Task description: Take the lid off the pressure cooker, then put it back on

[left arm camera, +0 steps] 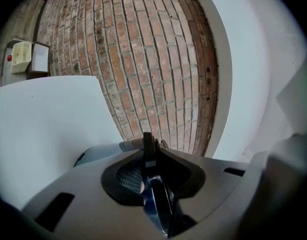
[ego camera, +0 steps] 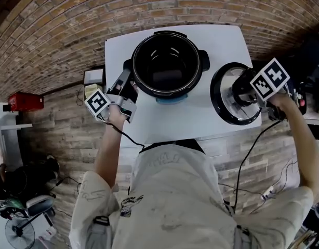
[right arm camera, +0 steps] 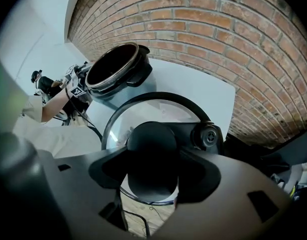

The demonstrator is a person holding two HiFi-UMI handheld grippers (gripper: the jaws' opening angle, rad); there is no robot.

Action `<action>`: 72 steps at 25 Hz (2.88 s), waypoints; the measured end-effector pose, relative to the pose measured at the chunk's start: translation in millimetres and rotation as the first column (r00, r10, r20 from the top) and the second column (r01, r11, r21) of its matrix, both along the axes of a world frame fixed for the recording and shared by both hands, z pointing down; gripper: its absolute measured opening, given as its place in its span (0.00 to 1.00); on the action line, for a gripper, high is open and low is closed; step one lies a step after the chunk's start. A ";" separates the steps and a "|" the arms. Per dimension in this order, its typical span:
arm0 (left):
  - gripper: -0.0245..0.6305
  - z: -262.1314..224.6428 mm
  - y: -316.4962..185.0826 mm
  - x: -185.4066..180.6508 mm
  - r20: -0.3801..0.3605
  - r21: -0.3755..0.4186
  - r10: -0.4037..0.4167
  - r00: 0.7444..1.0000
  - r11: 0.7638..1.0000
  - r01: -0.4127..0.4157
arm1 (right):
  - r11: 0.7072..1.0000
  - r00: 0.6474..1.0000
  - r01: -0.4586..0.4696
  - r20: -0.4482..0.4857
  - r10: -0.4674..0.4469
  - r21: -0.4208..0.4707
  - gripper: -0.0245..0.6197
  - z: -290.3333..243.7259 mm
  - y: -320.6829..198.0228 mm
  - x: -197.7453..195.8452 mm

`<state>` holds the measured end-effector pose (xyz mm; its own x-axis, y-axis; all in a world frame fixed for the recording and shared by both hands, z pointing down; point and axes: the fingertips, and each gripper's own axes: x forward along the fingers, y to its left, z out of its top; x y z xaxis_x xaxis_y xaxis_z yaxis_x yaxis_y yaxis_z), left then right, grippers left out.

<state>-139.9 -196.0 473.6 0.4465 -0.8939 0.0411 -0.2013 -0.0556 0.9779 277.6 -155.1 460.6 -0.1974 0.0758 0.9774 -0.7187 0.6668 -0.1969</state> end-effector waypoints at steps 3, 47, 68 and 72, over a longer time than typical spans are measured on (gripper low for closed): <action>0.19 -0.2 -0.1 -0.6 0.003 0.001 -0.008 1.000 1.000 0.008 | 1.000 1.000 0.016 -0.022 -0.015 0.012 0.49 19.1 -3.9 -2.0; 0.18 -1.7 1.7 1.5 -0.030 0.005 -0.018 0.999 1.000 0.018 | 0.991 0.978 0.131 -0.166 -0.125 0.025 0.49 149.8 -8.9 -36.7; 0.18 -0.9 1.3 0.9 -0.026 0.006 -0.013 1.000 1.000 0.014 | 0.985 0.998 0.050 -0.036 -0.045 0.165 0.66 141.6 -4.5 -44.2; 0.18 -0.3 1.1 0.7 -0.020 0.003 -0.012 1.000 1.000 0.012 | 0.963 0.998 -0.044 0.047 0.033 0.266 0.67 132.3 -13.1 -45.7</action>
<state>-139.2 -194.8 473.3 0.4367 -0.8991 0.0294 -0.1822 -0.0564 0.9817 231.8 -168.2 592.9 -0.2360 -0.1956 0.9519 -0.7400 0.6711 -0.0456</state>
